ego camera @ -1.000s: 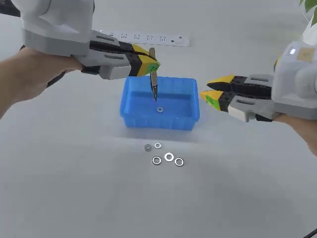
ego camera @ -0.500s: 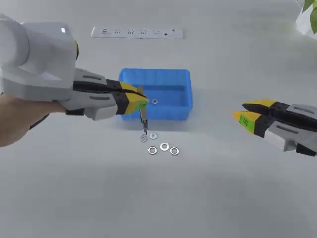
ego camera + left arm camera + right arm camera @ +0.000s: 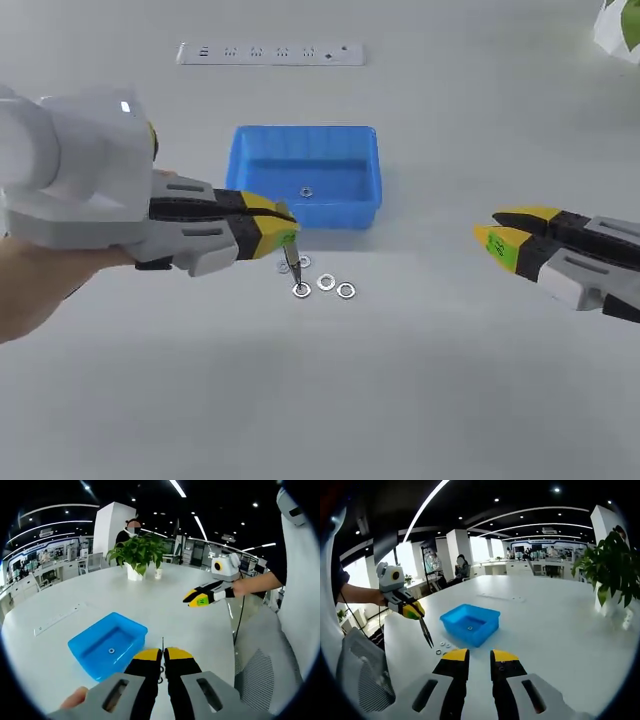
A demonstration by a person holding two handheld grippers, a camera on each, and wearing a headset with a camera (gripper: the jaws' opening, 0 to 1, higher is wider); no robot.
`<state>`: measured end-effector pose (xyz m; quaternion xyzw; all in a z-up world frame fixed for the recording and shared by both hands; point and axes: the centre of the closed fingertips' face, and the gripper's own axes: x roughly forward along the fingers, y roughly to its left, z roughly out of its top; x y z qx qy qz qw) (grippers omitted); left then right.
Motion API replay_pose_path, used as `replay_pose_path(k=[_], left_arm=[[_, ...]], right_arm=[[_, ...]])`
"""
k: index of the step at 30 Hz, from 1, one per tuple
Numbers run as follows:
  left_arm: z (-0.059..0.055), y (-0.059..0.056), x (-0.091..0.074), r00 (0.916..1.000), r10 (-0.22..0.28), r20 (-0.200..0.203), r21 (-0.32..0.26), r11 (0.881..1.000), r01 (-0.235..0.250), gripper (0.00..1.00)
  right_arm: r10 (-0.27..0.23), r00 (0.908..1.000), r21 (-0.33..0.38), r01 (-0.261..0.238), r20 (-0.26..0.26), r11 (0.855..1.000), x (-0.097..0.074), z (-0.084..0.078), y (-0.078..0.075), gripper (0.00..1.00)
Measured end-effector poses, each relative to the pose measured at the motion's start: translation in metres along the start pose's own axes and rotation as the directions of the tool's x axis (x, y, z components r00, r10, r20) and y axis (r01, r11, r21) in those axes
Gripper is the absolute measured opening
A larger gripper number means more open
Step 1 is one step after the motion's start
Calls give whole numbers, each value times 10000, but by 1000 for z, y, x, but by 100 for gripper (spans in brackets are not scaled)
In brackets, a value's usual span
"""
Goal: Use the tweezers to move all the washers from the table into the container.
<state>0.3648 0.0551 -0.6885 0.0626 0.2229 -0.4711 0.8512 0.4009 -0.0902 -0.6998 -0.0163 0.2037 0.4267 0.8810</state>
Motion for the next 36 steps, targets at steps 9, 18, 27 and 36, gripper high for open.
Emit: replay_pose_path(k=[9, 18, 27, 36], left_arm=[[-9, -3, 6, 9999, -114, -95, 115, 9999, 115, 7], [-15, -5, 10, 9997, -220, -118, 495, 9985, 226, 7], [-19, -5, 9, 9995, -254, -169, 644, 9976, 265, 7], [-19, -4, 9, 9993, -316, -203, 919, 9952, 334, 7]], right_arm=[[65, 10000, 360, -64, -44, 9993, -2, -6, 1, 18], [251, 9991, 367, -239, -347, 9990, 1, -14, 7, 18], [509, 9972, 341, -491, -554, 9982, 6, -17, 11, 18], [1501, 9854, -361, -1533, -800, 9875, 11, -15, 31, 24]])
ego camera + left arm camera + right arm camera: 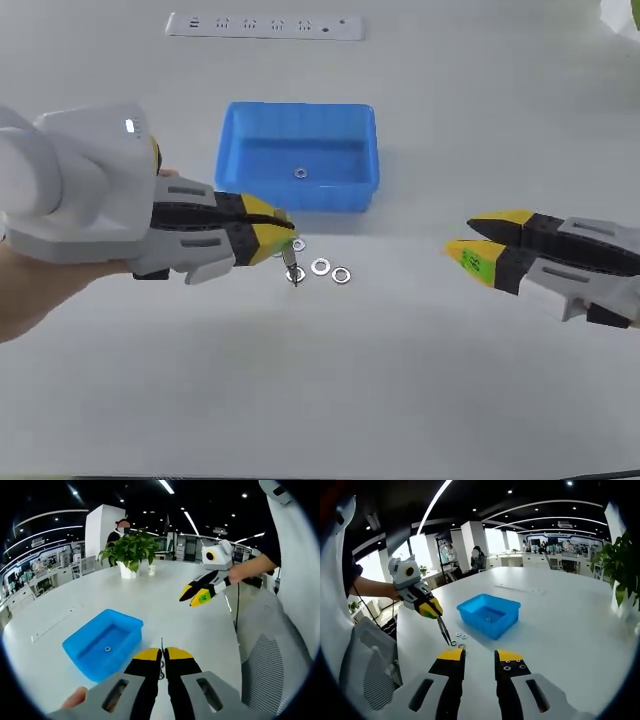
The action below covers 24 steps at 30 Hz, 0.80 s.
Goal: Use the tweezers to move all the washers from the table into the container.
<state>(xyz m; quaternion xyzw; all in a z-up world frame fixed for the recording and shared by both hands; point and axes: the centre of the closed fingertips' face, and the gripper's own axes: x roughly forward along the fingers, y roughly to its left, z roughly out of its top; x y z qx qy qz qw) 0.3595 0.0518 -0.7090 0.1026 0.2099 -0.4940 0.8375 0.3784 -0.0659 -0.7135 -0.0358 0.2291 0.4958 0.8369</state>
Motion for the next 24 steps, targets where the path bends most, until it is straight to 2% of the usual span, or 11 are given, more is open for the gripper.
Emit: replay_pose_path(k=[6, 12, 15, 16, 20, 24], left_arm=[[1, 0, 1, 10000, -9, -7, 298, 9996, 9, 7], [3, -1, 3, 9999, -117, 48, 356, 9993, 116, 7], [-3, -3, 3, 9995, -236, -216, 443, 9987, 245, 7], [0, -4, 4, 9996, -261, -59, 421, 9988, 263, 7], [-2, -5, 2, 9993, -292, -227, 425, 9986, 302, 7], [-2, -6, 2, 9991, -295, -313, 476, 9984, 310, 7]], right_arm=[[248, 9996, -233, -251, -135, 9994, 3, 0, 6, 25], [422, 9988, -342, -430, -233, 9985, 4, -1, 10, 25], [475, 9983, -350, -486, -332, 9982, 4, -4, 11, 26], [505, 9978, -382, -522, -425, 9979, 3, -6, 12, 27], [577, 9964, -589, -614, -627, 9964, 4, -10, 14, 29], [734, 9958, -604, -767, -554, 9952, 6, -8, 18, 30]])
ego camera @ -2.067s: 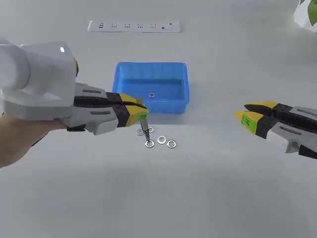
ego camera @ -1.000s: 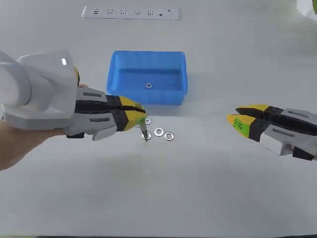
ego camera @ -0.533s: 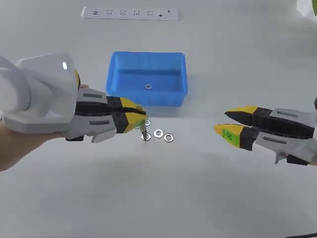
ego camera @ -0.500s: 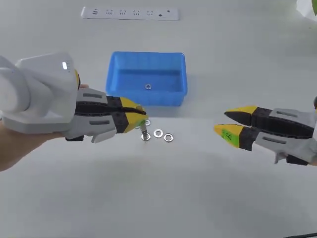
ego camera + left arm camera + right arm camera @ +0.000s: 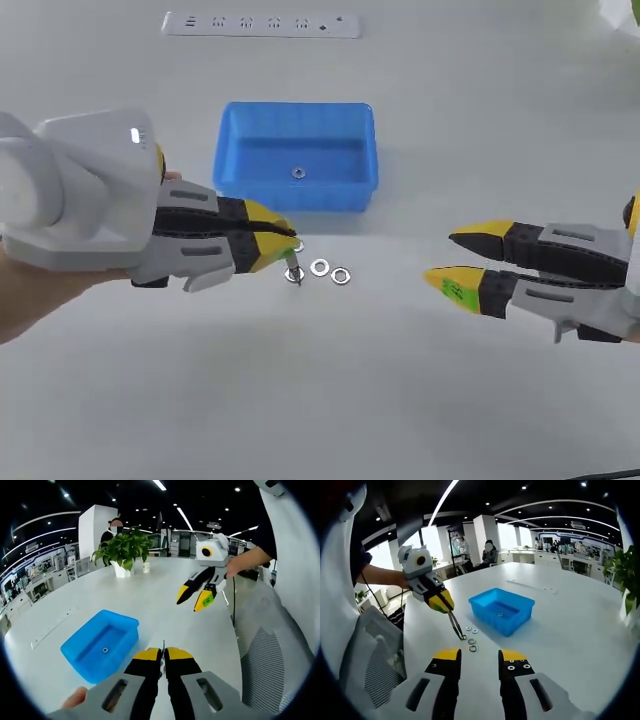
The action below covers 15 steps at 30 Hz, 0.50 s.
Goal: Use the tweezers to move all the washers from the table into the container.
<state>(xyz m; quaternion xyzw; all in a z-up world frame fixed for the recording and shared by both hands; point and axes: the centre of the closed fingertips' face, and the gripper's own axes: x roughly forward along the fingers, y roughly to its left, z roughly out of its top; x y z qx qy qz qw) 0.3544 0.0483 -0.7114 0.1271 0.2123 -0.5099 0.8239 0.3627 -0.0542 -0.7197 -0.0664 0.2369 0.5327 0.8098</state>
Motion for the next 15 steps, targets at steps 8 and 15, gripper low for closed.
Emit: replay_pose_path(k=[8, 15], left_arm=[[2, -5, 4, 9999, -137, -80, 150, 9998, 138, 7], [1, -7, 3, 9997, -215, -81, 131, 9997, 216, 7]], right_arm=[[1038, 9943, -707, -1053, -246, 9919, 23, 8, 16, 32], [2372, 9645, -1935, -2561, -1160, 9471, 69, 5, 43, 32]])
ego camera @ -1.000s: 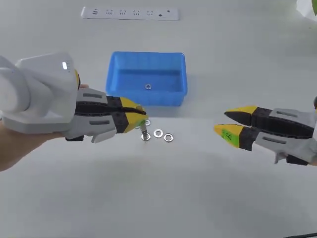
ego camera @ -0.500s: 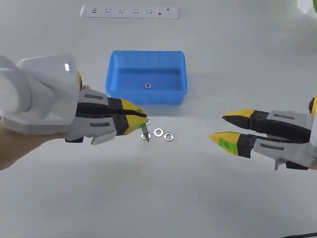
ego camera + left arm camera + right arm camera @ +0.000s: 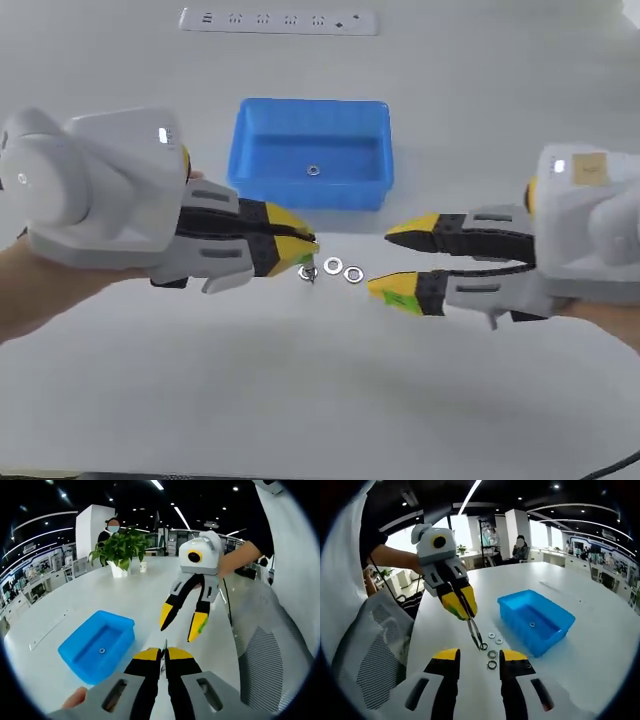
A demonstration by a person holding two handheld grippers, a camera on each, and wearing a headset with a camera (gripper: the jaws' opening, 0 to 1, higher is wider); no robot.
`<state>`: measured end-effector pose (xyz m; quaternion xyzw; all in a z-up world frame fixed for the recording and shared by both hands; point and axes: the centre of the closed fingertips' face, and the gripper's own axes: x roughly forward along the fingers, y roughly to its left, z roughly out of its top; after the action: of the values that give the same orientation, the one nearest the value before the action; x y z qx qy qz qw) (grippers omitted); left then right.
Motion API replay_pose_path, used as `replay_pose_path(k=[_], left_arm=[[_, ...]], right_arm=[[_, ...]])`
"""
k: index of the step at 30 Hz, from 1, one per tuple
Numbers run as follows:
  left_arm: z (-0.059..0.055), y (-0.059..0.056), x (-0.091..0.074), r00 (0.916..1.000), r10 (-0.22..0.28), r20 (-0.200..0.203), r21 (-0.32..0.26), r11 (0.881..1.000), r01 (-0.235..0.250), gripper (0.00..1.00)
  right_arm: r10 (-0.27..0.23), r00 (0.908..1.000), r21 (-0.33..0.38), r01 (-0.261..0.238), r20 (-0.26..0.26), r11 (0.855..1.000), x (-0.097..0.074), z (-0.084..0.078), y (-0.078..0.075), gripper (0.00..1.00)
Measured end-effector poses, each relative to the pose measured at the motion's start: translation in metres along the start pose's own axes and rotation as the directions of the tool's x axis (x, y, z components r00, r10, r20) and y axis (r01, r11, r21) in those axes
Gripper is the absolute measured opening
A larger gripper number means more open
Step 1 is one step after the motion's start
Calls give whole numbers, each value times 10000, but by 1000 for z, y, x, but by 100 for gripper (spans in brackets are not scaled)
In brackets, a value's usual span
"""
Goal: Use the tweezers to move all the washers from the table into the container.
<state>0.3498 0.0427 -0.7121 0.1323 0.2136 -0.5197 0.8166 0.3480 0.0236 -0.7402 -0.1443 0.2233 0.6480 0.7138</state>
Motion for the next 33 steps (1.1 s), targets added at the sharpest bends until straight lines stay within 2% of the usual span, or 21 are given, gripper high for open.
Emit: replay_pose_path(k=[3, 6, 10, 15, 24, 33], left_arm=[[-1, 2, -1, 10000, 12, -36, -29, 10000, -12, 7], [-2, 2, -2, 10000, -30, -50, -63, 10000, 30, 7], [-1, 1, -1, 9999, -89, -63, -75, 9999, 89, 7], [0, 2, 0, 9999, -131, -39, -97, 9999, 130, 7], [2, 0, 4, 9998, -222, -16, -63, 9997, 222, 7], [1, 0, 2, 9997, -207, -85, -19, 9998, 207, 7]], right_arm=[[615, 9978, -626, -629, -240, 9961, 22, 4, 7, 32], [1180, 9908, -1217, -1255, -668, 9846, 41, 2, 11, 32], [1467, 9867, -1244, -1546, -704, 9801, 53, 1, 13, 31], [1612, 9824, -1522, -1743, -945, 9729, 57, -2, 13, 27], [1742, 9788, -1740, -1911, -1074, 9660, 58, -1, 10, 19], [1663, 9765, -2043, -1922, -1373, 9598, 63, -5, 7, 13]])
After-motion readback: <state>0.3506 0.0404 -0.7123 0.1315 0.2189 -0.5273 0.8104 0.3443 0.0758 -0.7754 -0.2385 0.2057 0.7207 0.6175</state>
